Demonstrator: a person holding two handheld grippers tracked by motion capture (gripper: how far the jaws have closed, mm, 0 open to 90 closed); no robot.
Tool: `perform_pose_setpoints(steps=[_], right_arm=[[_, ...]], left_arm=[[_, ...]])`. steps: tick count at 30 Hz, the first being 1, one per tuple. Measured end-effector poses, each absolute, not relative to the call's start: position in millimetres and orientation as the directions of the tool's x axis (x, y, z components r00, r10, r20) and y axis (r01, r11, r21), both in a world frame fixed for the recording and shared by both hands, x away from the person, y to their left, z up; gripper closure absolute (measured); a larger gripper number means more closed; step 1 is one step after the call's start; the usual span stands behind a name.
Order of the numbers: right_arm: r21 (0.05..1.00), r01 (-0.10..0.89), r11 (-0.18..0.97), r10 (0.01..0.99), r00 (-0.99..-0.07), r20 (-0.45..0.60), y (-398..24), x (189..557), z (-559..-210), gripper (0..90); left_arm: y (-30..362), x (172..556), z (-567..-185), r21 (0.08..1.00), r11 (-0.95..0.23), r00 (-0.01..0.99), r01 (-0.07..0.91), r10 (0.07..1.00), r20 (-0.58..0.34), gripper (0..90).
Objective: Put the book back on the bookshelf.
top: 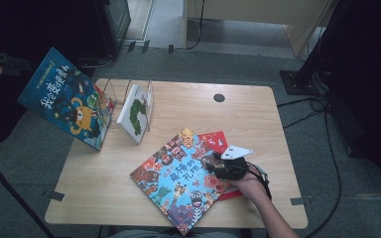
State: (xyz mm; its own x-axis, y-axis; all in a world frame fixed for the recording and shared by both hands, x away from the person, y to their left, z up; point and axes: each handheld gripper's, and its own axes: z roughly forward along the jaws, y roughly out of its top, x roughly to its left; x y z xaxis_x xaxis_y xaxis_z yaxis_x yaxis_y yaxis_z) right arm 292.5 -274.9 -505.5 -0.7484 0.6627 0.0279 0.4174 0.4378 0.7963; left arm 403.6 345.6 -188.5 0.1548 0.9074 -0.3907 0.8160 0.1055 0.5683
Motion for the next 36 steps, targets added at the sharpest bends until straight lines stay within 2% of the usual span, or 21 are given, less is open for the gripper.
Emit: perform_pose_setpoints(steps=[5, 16, 25, 36], right_arm=[[0.798, 0.433, 0.42, 0.673, -0.738, 0.046, -276, 293, -505, 48.2], [0.794, 0.45, 0.408, 0.674, -0.735, 0.071, -278, 296, -504, 51.7], [0.787, 0.469, 0.401, 0.678, -0.729, 0.089, -279, 296, -501, 55.1], [0.792, 0.466, 0.395, 0.683, -0.725, 0.086, -282, 296, -499, 58.1]], left_arm=[[324, 385, -191, 0.602, 0.044, 0.214, 0.797, 0.912, -0.349, 45.1], [300, 353, -199, 0.602, -0.037, 0.301, 0.798, 0.889, -0.345, 44.4], [272, 348, -241, 0.59, -0.103, 0.35, 0.801, 0.88, -0.32, 44.8], [238, 341, -298, 0.567, -0.157, 0.407, 0.809, 0.845, -0.347, 44.7]])
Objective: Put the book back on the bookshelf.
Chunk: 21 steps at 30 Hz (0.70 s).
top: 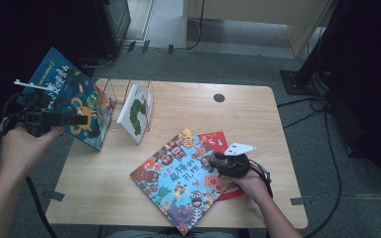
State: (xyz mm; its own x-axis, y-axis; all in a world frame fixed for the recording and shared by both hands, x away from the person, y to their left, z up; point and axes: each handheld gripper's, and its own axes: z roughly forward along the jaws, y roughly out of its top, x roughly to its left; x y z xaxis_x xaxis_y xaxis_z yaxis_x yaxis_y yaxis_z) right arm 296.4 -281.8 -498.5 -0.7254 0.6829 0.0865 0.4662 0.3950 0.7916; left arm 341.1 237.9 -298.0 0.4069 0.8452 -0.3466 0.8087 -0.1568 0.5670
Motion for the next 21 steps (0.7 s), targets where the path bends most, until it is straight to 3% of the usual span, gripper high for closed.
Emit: perform_pose_setpoints(steps=[12, 21], right_arm=[[0.785, 0.478, 0.393, 0.685, -0.722, 0.097, -286, 292, -499, 63.7], [0.778, 0.483, 0.402, 0.696, -0.714, 0.084, -298, 281, -500, 75.8]], left_arm=[[213, 339, -332, 0.589, -0.198, 0.465, 0.784, 0.816, -0.345, 45.5], [186, 344, -368, 0.567, -0.252, 0.498, 0.784, 0.801, -0.333, 46.8]])
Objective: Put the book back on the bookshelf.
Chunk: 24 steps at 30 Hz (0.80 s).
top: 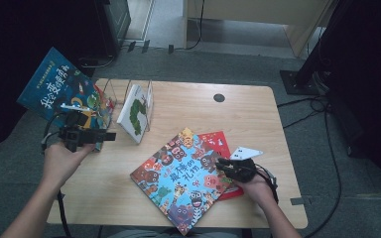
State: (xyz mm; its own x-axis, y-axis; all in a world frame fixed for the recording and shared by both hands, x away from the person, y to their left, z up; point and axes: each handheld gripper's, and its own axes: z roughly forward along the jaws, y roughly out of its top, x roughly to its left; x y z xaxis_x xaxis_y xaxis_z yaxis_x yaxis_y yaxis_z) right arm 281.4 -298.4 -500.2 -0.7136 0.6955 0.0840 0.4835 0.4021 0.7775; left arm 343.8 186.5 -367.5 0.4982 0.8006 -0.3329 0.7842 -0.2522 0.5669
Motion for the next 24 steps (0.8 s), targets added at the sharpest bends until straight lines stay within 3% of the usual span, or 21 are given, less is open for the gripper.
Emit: perform_pose_setpoints(steps=[10, 18, 24], right_arm=[[0.773, 0.497, 0.393, 0.716, -0.693, 0.081, -312, 268, -500, 82.9], [0.766, 0.512, 0.389, 0.719, -0.689, 0.095, -329, 254, -500, 84.2], [0.761, 0.518, 0.39, 0.725, -0.683, 0.094, -335, 249, -499, 85.8]], left_arm=[[171, 338, -400, 0.558, -0.285, 0.537, 0.78, 0.763, -0.361, 52.6], [161, 328, -425, 0.549, -0.337, 0.583, 0.765, 0.724, -0.369, 69.9], [157, 322, -439, 0.552, -0.348, 0.595, 0.758, 0.714, -0.368, 75.2]])
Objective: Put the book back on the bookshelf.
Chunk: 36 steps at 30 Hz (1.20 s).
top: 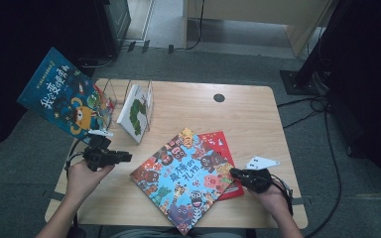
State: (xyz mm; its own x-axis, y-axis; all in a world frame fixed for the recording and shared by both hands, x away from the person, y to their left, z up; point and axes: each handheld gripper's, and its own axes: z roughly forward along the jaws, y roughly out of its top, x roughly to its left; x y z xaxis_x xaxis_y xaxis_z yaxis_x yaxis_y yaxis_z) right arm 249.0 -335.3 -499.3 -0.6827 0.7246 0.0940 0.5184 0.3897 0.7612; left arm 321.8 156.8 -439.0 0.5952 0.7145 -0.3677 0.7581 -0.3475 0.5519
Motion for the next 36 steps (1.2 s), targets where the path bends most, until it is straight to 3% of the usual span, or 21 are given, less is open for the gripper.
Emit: perform_pose_setpoints(steps=[10, 27, 36], right_arm=[[0.748, 0.524, 0.407, 0.716, -0.692, 0.095, -342, 241, -498, 86.6], [0.719, 0.542, 0.436, 0.716, -0.692, 0.088, -343, 241, -503, 87.6], [0.72, 0.541, 0.435, 0.71, -0.697, 0.094, -340, 252, -503, 87.0]], left_arm=[[150, 310, -461, 0.536, -0.361, 0.602, 0.763, 0.699, -0.386, 84.6], [162, 300, -478, 0.506, -0.34, 0.578, 0.792, 0.686, -0.443, 85.7], [169, 287, -481, 0.497, -0.36, 0.583, 0.79, 0.692, -0.426, 85.2]])
